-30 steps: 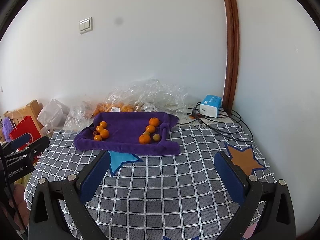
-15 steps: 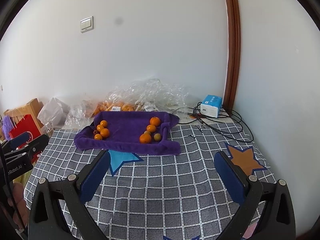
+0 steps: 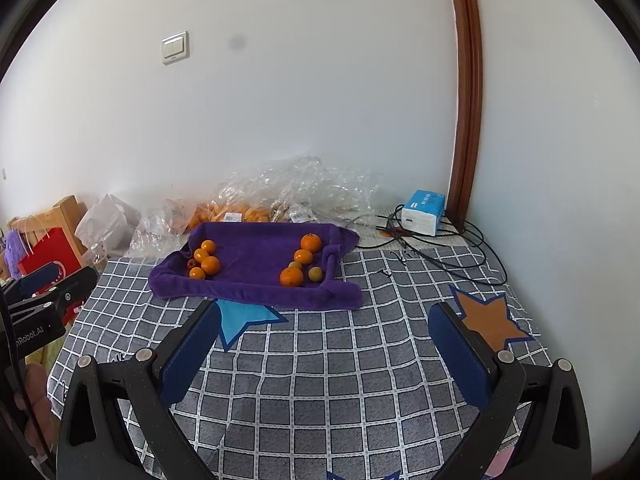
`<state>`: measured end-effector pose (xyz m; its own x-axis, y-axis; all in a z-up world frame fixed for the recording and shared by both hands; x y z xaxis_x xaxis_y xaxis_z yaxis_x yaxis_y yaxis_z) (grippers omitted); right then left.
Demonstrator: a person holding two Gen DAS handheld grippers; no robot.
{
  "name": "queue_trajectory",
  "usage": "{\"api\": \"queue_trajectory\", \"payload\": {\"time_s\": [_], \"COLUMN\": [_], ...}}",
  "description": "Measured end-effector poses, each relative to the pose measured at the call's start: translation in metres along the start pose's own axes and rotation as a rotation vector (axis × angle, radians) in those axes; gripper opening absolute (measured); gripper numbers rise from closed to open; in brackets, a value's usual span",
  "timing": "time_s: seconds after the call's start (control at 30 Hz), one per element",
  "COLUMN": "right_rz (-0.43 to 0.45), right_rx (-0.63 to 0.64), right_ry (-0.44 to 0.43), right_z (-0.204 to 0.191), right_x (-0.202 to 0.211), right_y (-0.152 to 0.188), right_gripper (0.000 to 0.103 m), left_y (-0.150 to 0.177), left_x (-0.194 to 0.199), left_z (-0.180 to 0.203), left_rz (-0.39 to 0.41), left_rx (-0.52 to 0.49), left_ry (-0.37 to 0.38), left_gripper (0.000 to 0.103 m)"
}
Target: Organize fruits
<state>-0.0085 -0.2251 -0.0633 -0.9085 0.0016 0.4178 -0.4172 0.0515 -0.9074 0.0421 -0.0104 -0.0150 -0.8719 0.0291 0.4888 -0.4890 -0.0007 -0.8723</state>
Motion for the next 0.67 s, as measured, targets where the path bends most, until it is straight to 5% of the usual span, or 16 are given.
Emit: {"api": "queue_trajectory", "payload": {"time_s": [0.67], "right_rz": [-0.006], "right_rx": [0.016], "right_ry": [-0.007], "right_z": [-0.006], "right_x": [-0.005], "right_y": [-0.003], "right_gripper": [0.102], "left_y": [-0.003], "left_x": [-0.003], "left_z": [0.01], "left_rz": [0.0], "left_rx": [-0.01], "left_ry": [0.001], "left_gripper": [0.09]}}
Point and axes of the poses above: each gripper's, at about its wrist camera, not at the fingertips, and x roughly against the way its jaws point, z to its right, y to its underside, the point moved 3 cm from there along -x, roughly the way its jaws point, and after that the axes turned 4 degrees about -y, right-handed, at the moved point
